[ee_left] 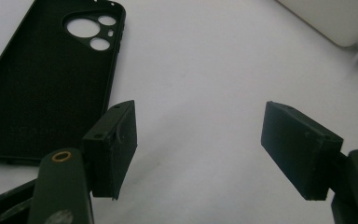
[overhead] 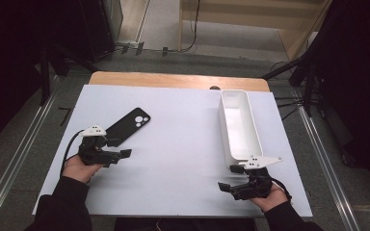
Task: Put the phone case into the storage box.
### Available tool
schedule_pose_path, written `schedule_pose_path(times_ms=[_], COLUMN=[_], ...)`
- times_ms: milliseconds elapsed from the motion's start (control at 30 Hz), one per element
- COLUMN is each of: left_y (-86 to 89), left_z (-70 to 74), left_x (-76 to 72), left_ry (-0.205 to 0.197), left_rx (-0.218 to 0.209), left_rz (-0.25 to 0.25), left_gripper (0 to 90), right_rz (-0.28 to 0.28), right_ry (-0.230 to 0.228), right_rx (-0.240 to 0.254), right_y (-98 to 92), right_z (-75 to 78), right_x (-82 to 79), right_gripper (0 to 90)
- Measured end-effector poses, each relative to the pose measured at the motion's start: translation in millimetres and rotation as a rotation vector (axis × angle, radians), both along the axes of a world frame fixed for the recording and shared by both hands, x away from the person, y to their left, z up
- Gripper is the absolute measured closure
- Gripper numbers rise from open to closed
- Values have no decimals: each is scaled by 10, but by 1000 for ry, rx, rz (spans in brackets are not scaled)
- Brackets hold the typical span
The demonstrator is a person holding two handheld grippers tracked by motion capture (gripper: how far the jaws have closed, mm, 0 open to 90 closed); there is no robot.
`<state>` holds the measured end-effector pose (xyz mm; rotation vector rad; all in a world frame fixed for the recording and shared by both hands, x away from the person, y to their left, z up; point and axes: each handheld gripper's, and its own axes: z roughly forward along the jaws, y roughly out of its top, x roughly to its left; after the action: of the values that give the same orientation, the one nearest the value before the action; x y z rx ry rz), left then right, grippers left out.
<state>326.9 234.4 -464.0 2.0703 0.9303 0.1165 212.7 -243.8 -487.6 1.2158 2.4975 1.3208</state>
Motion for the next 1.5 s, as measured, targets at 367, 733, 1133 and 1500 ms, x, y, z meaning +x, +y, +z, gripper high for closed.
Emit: schedule_pose_path(times_ms=[367,733,1133,1500], left_y=[-48,-81,-124,-144], left_z=[54,187,186,232], left_x=[142,358,626,882], left_ry=[-13,-31,-30,-77], left_rx=[12,30,44,89], left_rz=[-59,-88,-69,-49], left_gripper=[267,267,268,272], right_rz=[5,7,3,12], right_ry=[-10,-4,-1,2], right_rx=[-3,-4,-4,-12], right_y=[-1,2,3,17], right_z=[-3,-5,-8,-15], right_x=[6,7,9,9], right_gripper=[147,148,147,147])
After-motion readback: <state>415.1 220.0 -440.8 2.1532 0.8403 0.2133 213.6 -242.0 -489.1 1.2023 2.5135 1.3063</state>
